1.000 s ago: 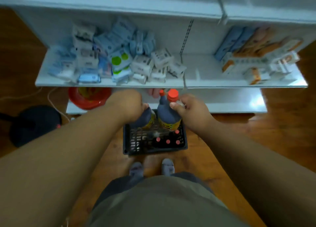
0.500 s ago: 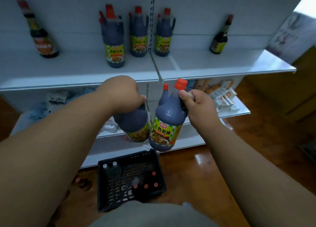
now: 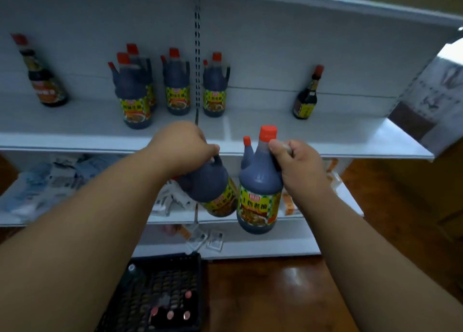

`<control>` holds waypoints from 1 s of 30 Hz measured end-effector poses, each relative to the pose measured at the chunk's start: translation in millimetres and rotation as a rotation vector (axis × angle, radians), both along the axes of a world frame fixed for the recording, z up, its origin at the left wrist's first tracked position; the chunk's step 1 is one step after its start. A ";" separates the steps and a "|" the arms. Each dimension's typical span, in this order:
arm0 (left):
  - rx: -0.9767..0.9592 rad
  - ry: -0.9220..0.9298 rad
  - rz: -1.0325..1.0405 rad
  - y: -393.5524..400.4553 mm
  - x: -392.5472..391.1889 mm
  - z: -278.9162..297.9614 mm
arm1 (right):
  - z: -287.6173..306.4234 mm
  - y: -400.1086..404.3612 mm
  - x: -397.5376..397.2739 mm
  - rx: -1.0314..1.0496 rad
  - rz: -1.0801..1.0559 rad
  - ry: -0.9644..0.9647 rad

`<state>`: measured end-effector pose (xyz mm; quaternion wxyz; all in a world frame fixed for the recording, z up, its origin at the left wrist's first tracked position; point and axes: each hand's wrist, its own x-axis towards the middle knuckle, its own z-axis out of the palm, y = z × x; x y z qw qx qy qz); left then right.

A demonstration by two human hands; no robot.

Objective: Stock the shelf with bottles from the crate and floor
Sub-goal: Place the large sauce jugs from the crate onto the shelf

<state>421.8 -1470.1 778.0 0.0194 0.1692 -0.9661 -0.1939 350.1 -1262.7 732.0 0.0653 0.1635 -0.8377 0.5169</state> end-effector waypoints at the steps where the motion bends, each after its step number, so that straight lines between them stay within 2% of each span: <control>1: 0.014 -0.004 0.011 2.2 -8.7 2.1 | -1.3 1.0 -8.9 -0.008 0.001 -0.023; 8: -0.125 -0.020 -0.087 7.5 -76.8 14.0 | 1.0 -0.9 -66.8 -0.090 -0.030 -0.059; 11: -0.171 0.007 -0.085 5.4 -107.9 22.7 | 9.3 0.5 -95.0 -0.223 -0.024 -0.121; 14: -0.183 0.021 -0.082 4.5 -145.3 35.4 | 16.4 1.6 -131.5 -0.460 0.000 -0.243; 16: -0.209 0.005 -0.089 5.8 -171.7 39.8 | 17.9 2.9 -159.9 -0.517 0.001 -0.278; 25: -0.417 -0.115 -0.069 31.3 -275.5 25.3 | 7.9 9.0 -277.8 -0.446 0.144 -0.373; 30: -0.409 -0.154 -0.019 40.9 -311.6 20.2 | -2.5 9.5 -319.5 -0.410 0.110 -0.501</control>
